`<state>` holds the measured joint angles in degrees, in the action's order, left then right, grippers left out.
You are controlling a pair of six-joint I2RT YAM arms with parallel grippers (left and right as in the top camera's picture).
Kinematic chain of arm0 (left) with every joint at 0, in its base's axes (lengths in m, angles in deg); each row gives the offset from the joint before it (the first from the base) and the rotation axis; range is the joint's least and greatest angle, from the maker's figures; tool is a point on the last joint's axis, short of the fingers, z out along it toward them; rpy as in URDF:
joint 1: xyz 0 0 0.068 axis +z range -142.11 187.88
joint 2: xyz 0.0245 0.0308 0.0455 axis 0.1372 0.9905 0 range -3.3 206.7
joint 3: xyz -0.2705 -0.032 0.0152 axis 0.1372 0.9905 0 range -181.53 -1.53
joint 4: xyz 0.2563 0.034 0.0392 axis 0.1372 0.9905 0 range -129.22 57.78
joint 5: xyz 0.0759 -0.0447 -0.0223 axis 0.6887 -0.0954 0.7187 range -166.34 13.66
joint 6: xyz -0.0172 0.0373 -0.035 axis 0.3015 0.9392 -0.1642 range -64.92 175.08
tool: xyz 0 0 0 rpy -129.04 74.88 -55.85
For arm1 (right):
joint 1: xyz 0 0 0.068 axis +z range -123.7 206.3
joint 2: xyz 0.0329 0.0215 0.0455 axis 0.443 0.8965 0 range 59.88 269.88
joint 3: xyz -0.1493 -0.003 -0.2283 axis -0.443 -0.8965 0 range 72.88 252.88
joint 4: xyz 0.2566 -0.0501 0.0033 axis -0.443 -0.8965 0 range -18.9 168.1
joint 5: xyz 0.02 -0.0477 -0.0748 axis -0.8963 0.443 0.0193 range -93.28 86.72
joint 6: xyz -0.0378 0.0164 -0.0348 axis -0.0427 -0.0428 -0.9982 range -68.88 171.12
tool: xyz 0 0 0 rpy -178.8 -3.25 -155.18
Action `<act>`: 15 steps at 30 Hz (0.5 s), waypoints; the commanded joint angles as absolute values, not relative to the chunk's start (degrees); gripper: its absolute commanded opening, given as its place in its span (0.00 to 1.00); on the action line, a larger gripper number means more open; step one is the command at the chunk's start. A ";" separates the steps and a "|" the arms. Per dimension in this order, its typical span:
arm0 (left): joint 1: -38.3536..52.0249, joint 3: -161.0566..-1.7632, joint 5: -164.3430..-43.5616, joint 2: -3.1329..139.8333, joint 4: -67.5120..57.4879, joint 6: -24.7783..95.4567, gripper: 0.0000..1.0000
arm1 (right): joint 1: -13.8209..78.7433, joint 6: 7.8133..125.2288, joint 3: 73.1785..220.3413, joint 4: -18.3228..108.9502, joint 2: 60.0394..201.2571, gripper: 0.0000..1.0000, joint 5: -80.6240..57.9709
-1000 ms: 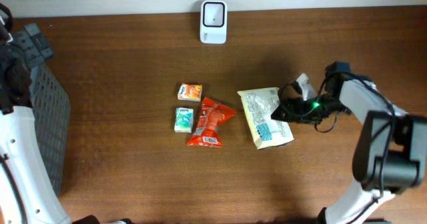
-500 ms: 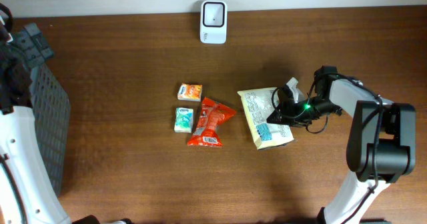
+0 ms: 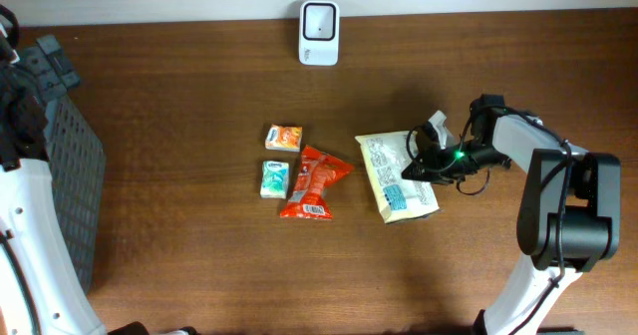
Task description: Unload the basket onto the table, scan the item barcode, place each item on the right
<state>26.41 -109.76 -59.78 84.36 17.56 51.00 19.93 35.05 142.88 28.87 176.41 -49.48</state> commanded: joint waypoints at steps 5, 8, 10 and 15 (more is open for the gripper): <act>26.54 -109.78 -59.58 84.34 17.51 51.52 0.99 | 21.06 34.85 144.43 29.08 174.59 0.20 -48.12; 26.54 -109.78 -59.58 84.34 17.49 51.52 0.99 | 22.92 32.29 144.87 28.87 174.59 0.19 -47.64; 26.54 -109.78 -59.58 84.34 17.51 51.50 0.99 | 25.72 28.82 145.63 28.84 174.59 0.19 -45.65; 26.54 -109.78 -59.58 84.34 17.51 51.50 0.99 | 32.43 34.70 152.10 26.53 174.59 0.50 -28.34</act>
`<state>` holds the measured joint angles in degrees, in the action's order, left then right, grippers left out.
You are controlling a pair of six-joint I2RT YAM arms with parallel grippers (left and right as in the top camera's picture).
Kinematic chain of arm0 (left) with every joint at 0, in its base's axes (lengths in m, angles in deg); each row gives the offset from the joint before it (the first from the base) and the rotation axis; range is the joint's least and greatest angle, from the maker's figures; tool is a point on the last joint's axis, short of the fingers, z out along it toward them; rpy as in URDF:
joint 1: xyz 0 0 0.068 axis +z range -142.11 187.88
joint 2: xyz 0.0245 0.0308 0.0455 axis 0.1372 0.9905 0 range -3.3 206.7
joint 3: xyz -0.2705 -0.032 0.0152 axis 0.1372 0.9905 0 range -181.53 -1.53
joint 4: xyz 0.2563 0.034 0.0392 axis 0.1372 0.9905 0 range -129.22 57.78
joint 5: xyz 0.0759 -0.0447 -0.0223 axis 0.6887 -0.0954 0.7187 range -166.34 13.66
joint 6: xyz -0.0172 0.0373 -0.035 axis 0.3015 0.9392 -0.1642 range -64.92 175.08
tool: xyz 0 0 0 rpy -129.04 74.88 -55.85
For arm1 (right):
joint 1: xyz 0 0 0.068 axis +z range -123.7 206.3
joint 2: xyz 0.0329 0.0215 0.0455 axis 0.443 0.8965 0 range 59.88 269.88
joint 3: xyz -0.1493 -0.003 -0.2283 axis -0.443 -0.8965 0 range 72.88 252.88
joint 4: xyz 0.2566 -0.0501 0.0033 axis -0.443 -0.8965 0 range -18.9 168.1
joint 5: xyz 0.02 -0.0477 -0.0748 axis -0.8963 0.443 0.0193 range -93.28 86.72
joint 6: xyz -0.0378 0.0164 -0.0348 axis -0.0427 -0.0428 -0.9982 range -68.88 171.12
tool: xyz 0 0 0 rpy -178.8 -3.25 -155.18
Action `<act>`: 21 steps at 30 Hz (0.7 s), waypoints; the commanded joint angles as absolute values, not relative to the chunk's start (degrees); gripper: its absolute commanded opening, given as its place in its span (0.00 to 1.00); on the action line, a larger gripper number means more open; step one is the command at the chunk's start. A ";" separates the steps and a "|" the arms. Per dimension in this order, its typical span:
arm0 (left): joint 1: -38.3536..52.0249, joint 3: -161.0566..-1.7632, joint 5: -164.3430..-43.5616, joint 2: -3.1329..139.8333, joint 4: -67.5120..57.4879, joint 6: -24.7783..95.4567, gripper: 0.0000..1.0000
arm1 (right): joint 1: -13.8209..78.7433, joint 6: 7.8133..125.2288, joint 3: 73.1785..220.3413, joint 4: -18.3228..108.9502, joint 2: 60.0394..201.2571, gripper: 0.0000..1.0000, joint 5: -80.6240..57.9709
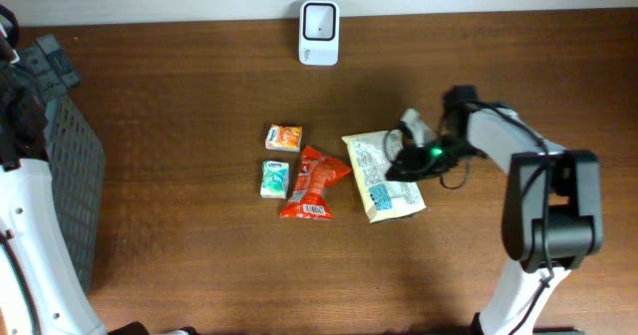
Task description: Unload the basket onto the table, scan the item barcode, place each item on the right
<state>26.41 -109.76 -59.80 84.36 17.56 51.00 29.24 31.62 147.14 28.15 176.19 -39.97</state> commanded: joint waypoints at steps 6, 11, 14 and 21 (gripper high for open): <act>26.54 -109.78 -59.58 84.34 17.51 51.50 0.99 | 33.11 42.13 166.09 16.17 174.55 0.57 -27.29; 26.54 -109.78 -59.58 84.34 17.51 51.50 0.99 | 37.19 43.09 168.96 9.13 174.55 0.60 -37.04; 26.54 -109.78 -59.58 84.34 17.51 51.52 0.99 | 41.91 43.29 166.49 6.73 174.57 0.60 -39.34; 26.54 -109.78 -59.58 84.34 17.51 51.50 0.99 | 47.79 44.55 159.62 5.85 174.57 0.60 -41.13</act>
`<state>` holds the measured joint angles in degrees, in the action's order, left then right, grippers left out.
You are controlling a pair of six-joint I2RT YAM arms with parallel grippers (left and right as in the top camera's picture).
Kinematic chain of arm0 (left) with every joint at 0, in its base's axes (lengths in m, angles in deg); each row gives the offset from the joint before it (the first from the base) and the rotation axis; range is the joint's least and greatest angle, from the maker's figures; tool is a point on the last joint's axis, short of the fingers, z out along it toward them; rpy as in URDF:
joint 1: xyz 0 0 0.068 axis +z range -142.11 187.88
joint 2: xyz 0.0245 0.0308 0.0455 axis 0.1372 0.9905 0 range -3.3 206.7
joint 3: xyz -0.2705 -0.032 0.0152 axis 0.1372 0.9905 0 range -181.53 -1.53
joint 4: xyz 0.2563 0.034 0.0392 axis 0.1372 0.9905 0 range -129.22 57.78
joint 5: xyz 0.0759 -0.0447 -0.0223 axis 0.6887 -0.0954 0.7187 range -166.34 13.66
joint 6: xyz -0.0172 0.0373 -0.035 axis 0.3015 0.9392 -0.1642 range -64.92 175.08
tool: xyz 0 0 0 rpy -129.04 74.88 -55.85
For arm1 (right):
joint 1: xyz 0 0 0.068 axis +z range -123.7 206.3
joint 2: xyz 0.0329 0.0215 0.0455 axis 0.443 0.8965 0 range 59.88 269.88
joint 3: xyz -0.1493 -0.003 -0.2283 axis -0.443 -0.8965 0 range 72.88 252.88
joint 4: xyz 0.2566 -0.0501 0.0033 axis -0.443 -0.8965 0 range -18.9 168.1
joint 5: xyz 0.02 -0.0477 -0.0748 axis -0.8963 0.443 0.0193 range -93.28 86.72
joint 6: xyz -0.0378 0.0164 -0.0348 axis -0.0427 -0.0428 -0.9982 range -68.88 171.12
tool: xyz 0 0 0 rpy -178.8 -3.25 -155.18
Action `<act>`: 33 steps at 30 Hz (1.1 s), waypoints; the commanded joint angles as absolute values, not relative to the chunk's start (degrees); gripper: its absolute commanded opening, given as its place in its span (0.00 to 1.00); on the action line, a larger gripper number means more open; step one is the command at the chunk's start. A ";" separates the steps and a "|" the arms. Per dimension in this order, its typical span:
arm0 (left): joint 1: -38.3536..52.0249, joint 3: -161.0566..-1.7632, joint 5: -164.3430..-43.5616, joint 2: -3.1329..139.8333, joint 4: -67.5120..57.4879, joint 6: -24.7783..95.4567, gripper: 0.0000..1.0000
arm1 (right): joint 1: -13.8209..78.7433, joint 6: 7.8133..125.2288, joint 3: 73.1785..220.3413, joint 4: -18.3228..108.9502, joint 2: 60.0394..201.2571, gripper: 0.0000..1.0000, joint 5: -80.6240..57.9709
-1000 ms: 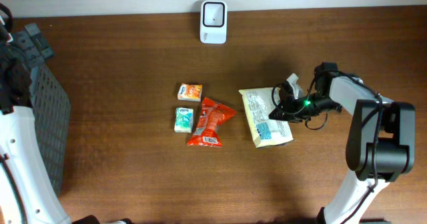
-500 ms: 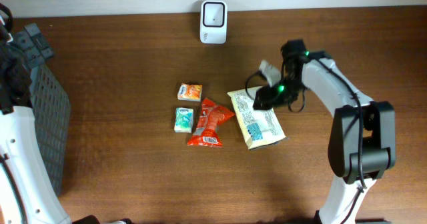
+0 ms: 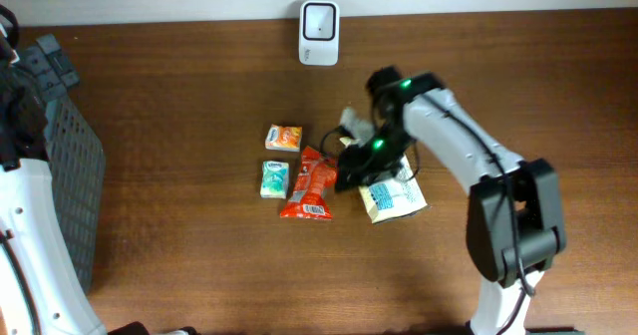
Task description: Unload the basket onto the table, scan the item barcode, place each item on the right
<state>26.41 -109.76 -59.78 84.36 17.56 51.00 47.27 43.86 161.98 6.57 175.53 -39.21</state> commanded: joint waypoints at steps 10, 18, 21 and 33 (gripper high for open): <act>26.54 -109.78 -59.58 84.34 17.51 51.50 0.99 | 44.93 47.13 151.30 7.97 174.57 0.60 -32.56; 26.54 -109.78 -59.58 84.34 17.51 51.52 0.99 | 33.30 52.27 151.43 9.20 174.48 0.60 -18.27; 26.54 -109.78 -59.58 84.34 17.51 51.52 0.99 | 28.34 49.32 151.54 11.03 174.18 0.60 -18.73; 26.54 -109.78 -59.58 84.34 17.51 51.50 0.99 | 18.29 36.25 158.46 7.18 166.31 0.61 -36.06</act>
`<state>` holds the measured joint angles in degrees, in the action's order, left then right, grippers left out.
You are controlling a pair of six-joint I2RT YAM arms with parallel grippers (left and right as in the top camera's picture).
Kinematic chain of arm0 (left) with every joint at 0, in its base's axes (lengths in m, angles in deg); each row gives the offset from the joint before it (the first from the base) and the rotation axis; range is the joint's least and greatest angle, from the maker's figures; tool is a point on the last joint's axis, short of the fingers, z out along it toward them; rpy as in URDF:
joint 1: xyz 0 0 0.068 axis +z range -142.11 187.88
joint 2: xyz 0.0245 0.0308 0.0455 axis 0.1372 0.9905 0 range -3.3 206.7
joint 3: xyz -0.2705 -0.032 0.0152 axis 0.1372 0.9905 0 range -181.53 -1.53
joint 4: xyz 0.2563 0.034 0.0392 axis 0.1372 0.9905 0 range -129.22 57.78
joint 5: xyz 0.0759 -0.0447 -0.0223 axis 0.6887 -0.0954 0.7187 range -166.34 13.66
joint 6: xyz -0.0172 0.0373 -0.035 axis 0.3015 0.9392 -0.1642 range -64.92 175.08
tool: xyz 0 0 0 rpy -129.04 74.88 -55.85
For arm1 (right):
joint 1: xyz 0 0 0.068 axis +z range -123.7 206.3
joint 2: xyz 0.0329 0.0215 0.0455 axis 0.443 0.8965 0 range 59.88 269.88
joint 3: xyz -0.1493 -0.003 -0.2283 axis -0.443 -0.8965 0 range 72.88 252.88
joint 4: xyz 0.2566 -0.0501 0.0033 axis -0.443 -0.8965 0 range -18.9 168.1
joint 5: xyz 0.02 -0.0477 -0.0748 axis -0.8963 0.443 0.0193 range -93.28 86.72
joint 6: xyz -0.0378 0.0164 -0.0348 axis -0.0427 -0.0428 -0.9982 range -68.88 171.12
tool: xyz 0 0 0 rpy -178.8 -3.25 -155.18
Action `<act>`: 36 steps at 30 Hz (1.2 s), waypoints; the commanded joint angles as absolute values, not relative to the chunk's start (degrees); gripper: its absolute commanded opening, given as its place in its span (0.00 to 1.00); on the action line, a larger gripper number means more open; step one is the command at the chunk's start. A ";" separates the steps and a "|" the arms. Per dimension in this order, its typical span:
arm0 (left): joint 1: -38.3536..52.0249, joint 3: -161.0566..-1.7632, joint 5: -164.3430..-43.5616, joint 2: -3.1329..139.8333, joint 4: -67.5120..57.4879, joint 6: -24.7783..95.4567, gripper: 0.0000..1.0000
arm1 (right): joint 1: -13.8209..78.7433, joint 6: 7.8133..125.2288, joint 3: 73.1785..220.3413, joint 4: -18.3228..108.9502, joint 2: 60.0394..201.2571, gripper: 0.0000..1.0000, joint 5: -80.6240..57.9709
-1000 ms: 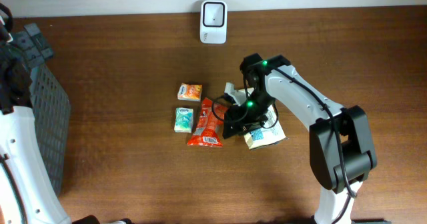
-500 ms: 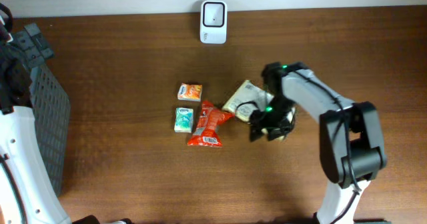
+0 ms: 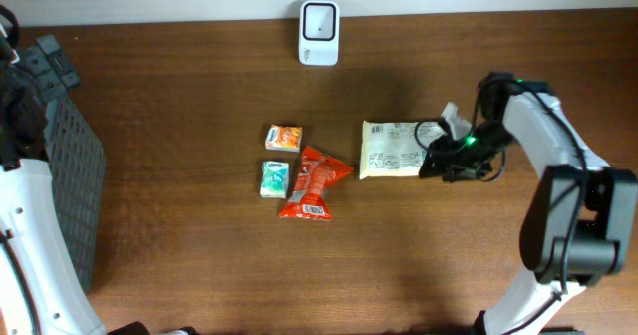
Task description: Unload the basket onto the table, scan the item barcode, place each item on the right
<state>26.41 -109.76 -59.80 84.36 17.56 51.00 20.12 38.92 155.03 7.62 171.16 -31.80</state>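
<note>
A pale yellow packet (image 3: 395,149) with printed text lies flat and lengthwise right of the table's middle. My right gripper (image 3: 436,158) is at its right end, its dark fingers over the packet's edge and seemingly shut on it. The white barcode scanner (image 3: 319,19) stands at the table's far edge, well up and left of the packet. My left arm (image 3: 20,205) runs along the left edge of the overhead view, and its gripper does not show.
A red snack bag (image 3: 314,182), a small orange packet (image 3: 284,137) and a small teal packet (image 3: 275,178) lie together left of the pale packet. A grey slatted basket (image 3: 65,175) stands at the far left.
The right arm was stretched over the table's middle, covering the packet next to the red bag. Now it has drawn back to the right, and the packet lies level and further from the bag.
The packet first lay tilted with my right gripper at its upper right corner. It then stood a little further left, then close against the red bag under the arm. Now it lies turned lengthwise, right of the bag, with the gripper at its right end.
</note>
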 commanded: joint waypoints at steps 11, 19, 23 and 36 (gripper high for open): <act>26.54 -109.78 -59.58 84.34 17.49 51.50 0.99 | 13.19 35.03 158.22 16.32 172.17 0.86 -32.56; 26.54 -109.78 -59.58 84.34 17.51 51.50 0.99 | 13.96 35.05 158.16 19.90 180.78 0.89 -34.40; 26.54 -109.78 -59.58 84.34 17.49 51.50 0.99 | 16.60 35.05 157.74 20.60 185.21 0.89 -38.33; 26.54 -109.78 -59.58 84.34 17.51 51.50 0.99 | 21.35 42.46 157.68 26.53 188.84 0.04 -42.51</act>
